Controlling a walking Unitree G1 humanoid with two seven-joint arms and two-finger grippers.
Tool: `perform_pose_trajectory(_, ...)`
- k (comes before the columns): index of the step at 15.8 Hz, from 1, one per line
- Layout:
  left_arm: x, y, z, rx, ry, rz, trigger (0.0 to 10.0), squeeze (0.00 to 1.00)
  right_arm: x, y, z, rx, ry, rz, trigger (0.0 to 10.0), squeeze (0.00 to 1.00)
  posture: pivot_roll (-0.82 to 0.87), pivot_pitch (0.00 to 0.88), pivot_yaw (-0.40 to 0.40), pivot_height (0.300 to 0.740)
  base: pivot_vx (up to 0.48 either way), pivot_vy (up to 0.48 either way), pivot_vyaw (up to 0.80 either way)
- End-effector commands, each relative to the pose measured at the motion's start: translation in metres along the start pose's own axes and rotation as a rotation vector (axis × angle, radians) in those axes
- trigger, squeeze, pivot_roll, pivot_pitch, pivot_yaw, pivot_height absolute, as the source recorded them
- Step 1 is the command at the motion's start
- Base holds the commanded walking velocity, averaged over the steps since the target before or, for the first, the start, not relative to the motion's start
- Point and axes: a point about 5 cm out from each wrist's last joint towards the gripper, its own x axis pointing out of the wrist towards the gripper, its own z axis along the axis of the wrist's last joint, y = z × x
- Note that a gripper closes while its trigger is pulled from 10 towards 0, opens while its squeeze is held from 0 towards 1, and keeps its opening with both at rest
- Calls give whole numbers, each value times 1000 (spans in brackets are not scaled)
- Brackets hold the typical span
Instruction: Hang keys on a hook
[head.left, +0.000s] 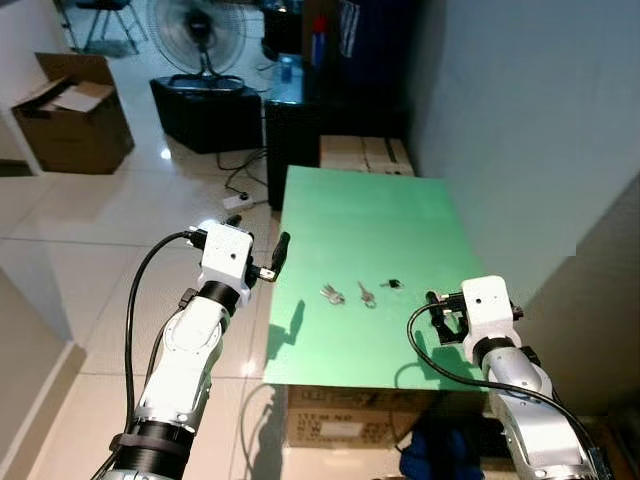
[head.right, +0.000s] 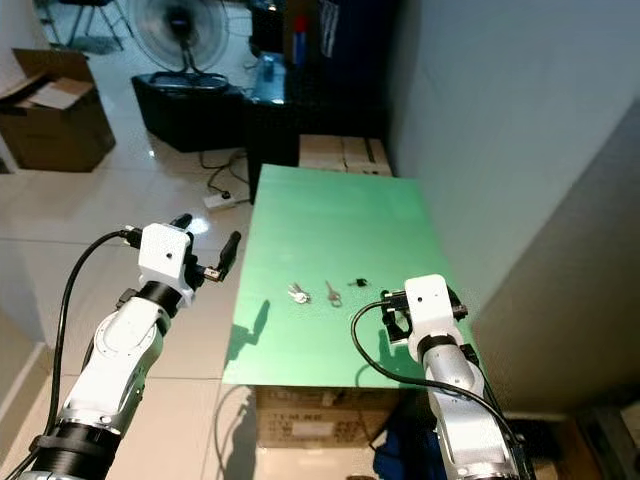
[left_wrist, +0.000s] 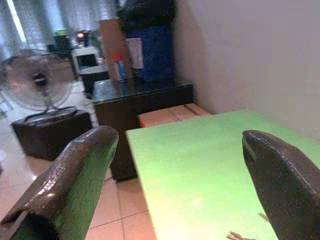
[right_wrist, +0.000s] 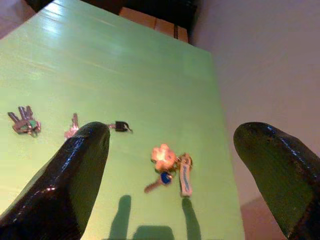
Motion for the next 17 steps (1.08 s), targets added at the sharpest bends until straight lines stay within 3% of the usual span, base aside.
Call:
perform_pose_trajectory(1,3,-3,5,3,-25,-26,10000,0,0,-4,1,-4,-7,-2,10000,0,-131,8,-27,740,296,0,-800)
perform_pose_trajectory(7,3,-3,6,9,-25,-33,10000,0,5,1,-1,-79,-9,69,10000,0,-128,18,-22,740,329,0,-85)
perform_pose_trajectory(11,3,-2,6,19,-24,-36,10000,0,5,2,-3,-65,-23,103,10000,0,-125,22,-13,740,331,0,500)
perform_pose_trajectory(17,2,0,4,32,-5,-35,10000,0,-1,8,-1,-44,-52,276,10000,0,-128,22,-12,740,0,0,0)
